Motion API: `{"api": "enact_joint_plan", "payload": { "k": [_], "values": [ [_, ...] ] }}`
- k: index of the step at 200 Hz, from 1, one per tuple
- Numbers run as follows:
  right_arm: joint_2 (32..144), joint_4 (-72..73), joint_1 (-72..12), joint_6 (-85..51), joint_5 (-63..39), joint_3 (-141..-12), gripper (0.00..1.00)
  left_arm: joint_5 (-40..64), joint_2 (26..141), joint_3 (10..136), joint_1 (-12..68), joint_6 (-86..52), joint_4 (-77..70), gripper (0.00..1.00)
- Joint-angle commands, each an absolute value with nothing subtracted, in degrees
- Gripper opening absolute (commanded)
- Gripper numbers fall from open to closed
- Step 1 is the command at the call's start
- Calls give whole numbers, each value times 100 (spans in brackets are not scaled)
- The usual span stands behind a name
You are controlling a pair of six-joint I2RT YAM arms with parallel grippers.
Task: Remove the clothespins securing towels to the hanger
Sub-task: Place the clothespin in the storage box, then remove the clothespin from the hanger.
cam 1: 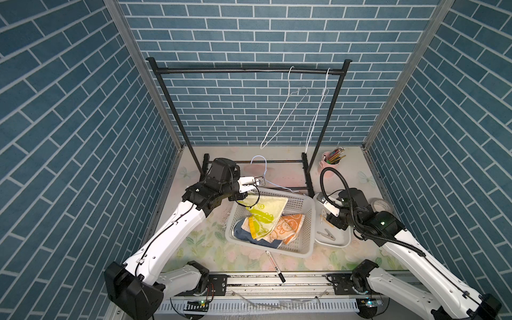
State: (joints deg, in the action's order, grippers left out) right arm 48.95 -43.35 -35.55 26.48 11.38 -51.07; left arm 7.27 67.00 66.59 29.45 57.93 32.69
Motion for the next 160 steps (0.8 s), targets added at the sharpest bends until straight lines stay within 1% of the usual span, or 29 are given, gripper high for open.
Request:
{"api": "enact_joint_plan", "payload": {
  "k": [1,14,29,57,82,97,115,137,160],
  "values": [
    [4834,-4184,-3533,2022,81,-5632,72,578,6529,6747,3129,5964,3234,0],
    [4900,-4091,-3533,1885,-854,-5885,71,466,6525,6785,3255,6018,3238,0],
    [5020,-3802,-3533,1666,-1709,-6090,69,308,6547,6802,3425,6099,3214,0],
    [5426,-2763,-3533,1131,-2930,-6220,63,44,6623,6814,3695,6214,3121,0],
    [5958,-1973,-3540,839,-3755,-6367,59,-162,6768,6896,3906,6214,3041,0],
    [6233,-1441,-3541,718,-4016,-6363,59,-349,6870,6987,4017,6196,3062,0],
    [6549,-882,-3542,607,-4037,-6339,59,-494,6958,7025,4120,6196,3017,0],
    [6938,-393,-3542,564,-4126,-6376,59,-509,6995,6999,4183,6192,2890,0],
    [7315,36,-3542,435,-4481,-6435,58,-484,6996,6986,4214,6192,2796,0]
  ]
}}
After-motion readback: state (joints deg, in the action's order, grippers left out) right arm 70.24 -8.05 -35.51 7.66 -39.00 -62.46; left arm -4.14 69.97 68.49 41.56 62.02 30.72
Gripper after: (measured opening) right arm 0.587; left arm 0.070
